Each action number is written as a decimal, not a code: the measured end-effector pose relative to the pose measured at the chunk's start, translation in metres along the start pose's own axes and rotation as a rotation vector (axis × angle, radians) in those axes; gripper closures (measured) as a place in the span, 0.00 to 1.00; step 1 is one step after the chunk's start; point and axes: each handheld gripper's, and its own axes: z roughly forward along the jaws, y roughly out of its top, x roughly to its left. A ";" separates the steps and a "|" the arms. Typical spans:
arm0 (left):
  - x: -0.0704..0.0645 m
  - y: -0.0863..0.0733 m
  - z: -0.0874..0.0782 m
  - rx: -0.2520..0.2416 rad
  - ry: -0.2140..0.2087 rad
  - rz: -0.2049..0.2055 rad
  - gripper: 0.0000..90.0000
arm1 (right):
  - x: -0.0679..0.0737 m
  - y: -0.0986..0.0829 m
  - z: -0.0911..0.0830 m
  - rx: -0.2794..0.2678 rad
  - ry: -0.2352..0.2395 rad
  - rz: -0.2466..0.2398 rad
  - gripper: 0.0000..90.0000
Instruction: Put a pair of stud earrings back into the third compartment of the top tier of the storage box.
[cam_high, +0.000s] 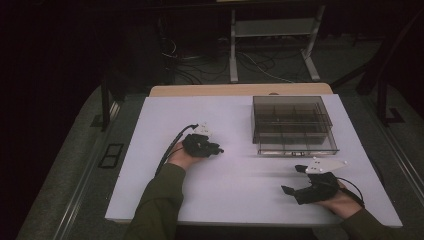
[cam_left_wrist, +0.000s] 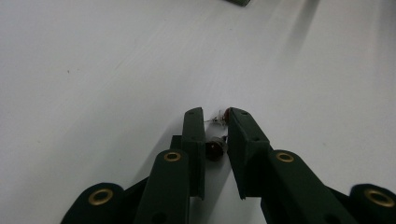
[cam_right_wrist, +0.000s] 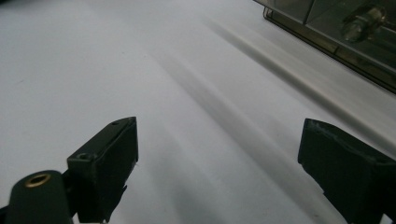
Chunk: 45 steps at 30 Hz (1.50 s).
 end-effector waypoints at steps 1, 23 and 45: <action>0.000 0.000 0.000 0.002 -0.001 0.002 0.84 | 0.000 0.000 0.000 0.001 0.000 -0.001 0.13; -0.005 0.000 -0.005 0.035 0.001 0.005 0.86 | 0.000 0.000 0.000 0.009 -0.009 -0.012 0.13; -0.012 0.011 -0.026 -0.051 -0.014 -0.013 0.86 | 0.001 0.000 0.001 0.016 -0.005 -0.023 0.13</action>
